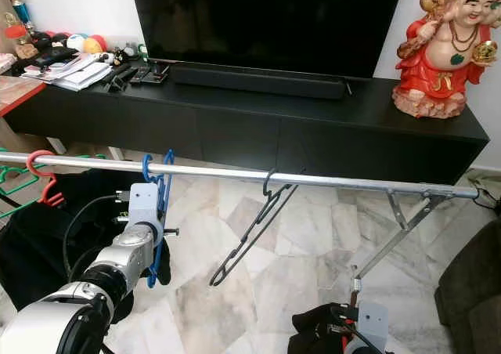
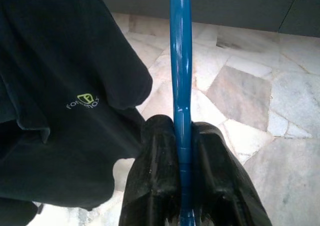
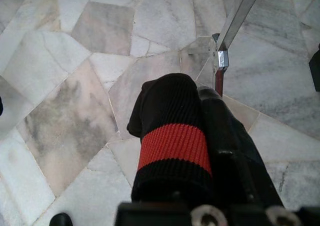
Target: Hang hanger
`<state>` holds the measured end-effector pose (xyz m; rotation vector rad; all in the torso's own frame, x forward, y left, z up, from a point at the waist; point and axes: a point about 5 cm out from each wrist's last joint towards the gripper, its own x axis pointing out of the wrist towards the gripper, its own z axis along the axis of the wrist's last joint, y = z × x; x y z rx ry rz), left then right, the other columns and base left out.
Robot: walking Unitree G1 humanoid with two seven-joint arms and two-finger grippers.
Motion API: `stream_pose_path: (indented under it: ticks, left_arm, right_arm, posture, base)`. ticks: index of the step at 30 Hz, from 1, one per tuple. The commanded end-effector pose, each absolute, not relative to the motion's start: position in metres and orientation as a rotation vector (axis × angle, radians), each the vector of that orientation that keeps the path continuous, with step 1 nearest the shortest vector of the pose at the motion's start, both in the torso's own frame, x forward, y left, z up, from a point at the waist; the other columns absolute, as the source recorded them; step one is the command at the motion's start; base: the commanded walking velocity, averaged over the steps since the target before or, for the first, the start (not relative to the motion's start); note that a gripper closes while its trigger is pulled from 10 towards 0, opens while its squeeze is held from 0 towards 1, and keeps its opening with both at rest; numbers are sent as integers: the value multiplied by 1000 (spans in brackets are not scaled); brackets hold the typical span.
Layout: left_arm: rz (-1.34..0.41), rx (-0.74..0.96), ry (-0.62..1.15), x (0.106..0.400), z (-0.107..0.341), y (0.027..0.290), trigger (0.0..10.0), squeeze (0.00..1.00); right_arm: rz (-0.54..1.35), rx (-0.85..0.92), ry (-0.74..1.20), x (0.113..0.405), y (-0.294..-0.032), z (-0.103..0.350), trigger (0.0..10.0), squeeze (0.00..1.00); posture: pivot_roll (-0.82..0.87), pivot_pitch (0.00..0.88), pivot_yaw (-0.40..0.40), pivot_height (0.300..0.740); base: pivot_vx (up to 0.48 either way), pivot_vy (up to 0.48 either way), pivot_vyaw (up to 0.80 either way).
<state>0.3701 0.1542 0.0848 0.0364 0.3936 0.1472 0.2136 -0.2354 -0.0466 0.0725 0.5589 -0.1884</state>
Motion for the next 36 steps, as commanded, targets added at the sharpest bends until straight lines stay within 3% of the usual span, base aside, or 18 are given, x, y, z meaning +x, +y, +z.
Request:
stream_pose_path:
  ticks: [1, 8, 16, 19, 20, 21, 22, 34, 36]
  left_arm:
    - [134, 68, 355, 370, 86, 156, 0, 0]
    - [51, 172, 204, 362, 90, 160, 0, 0]
    - [28, 203, 161, 345, 82, 166, 0, 0]
    - [5, 197, 153, 334, 74, 166, 667, 0]
    - [-6, 204, 152, 329, 71, 166, 4824, 0]
    - [-13, 211, 152, 325, 68, 166, 6314, 0]
    - [-40, 196, 143, 313, 62, 166, 10000, 0]
    - [-39, 179, 162, 275, 52, 172, 10000, 0]
    - [-36, 156, 178, 270, 49, 171, 10000, 0]
  right_arm:
    - [-179, 71, 530, 216, -233, -44, 10000, 0]
    - [-184, 76, 531, 215, -233, -45, 10000, 0]
    - [-178, 77, 543, 215, -231, -46, 10000, 0]
    - [-175, 76, 550, 214, -231, -47, 10000, 0]
    - [-174, 76, 551, 214, -231, -47, 10000, 0]
    - [-175, 76, 552, 214, -231, -47, 10000, 0]
    - [-182, 79, 555, 214, -232, -47, 10000, 0]
    - [-255, 153, 620, 200, -234, -57, 10000, 0]
    - [-326, 234, 658, 191, -233, -64, 10000, 0]
  posture:
    - [-68, 52, 13, 740]
    - [-57, 56, 15, 740]
    - [-33, 50, 15, 740]
    - [-31, 43, 15, 740]
    - [-33, 41, 16, 740]
    - [-34, 39, 16, 740]
    - [-26, 35, 15, 740]
    - [-7, 23, 24, 740]
    - [-4, 11, 27, 740]
  base:
    - [0, 0, 0]
    - [0, 0, 0]
    - [0, 0, 0]
    - [0, 0, 0]
    - [0, 0, 0]
    - [0, 0, 0]
    - [0, 0, 0]
    - [0, 0, 0]
    - [0, 0, 0]
